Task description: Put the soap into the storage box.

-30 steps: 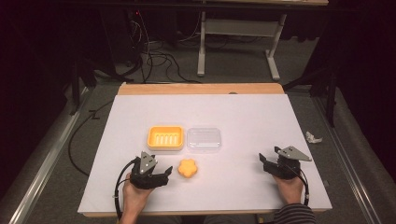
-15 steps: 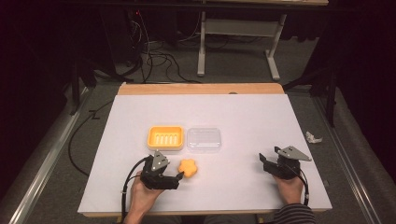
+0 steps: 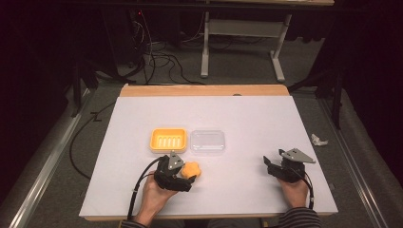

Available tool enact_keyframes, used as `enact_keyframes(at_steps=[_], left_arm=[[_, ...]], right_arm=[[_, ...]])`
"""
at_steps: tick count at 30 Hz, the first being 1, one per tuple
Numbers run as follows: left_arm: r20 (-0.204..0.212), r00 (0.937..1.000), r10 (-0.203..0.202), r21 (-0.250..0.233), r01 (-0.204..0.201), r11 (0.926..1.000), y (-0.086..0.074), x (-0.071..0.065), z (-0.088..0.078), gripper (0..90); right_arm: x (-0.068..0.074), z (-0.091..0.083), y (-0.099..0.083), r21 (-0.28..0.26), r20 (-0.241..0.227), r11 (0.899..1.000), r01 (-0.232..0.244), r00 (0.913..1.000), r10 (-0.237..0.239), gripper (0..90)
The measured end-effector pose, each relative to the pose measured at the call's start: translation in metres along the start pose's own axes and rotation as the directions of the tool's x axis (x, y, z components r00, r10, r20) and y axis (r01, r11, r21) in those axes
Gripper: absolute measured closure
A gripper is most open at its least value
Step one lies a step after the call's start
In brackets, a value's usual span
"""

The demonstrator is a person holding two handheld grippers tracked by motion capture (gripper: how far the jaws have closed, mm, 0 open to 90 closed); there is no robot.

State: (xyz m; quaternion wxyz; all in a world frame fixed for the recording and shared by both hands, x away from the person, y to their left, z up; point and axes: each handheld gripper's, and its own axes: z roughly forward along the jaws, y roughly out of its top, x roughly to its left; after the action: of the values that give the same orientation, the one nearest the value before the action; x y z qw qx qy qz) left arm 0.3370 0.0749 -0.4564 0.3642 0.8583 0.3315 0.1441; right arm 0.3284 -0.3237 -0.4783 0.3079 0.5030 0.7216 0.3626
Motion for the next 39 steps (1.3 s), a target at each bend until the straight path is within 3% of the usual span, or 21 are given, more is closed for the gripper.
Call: enact_keyframes(at_steps=[14,23,26,30,39], left_arm=[[-0.027,0.9987,0.043,0.060,-0.041,0.9973,0.006,-0.007,0.023,17.0],[-0.017,0.9991,0.039,0.063,-0.038,0.9973,0.006,-0.007,0.029,19.1],[-0.013,0.9990,0.042,0.065,-0.041,0.9971,0.006,-0.009,0.032,25.1],[-0.019,0.9989,0.044,0.057,-0.043,0.9975,0.005,-0.010,0.032,26.0],[-0.033,0.9957,0.087,0.047,-0.085,0.9953,0.004,-0.013,0.031,26.5]], right_arm=[[0.001,0.001,0.000,0.006,0.002,1.000,0.006,1.0000,-0.006,31.7],[0.001,0.001,0.000,0.007,0.003,1.000,0.008,1.0000,-0.008,31.7],[0.002,0.001,0.000,0.011,0.006,1.000,0.010,0.9999,-0.010,31.9],[0.002,0.001,0.000,0.013,0.006,1.000,0.006,1.0000,-0.006,32.0],[0.002,0.001,0.000,0.012,0.006,1.000,0.010,0.9999,-0.010,31.9]])
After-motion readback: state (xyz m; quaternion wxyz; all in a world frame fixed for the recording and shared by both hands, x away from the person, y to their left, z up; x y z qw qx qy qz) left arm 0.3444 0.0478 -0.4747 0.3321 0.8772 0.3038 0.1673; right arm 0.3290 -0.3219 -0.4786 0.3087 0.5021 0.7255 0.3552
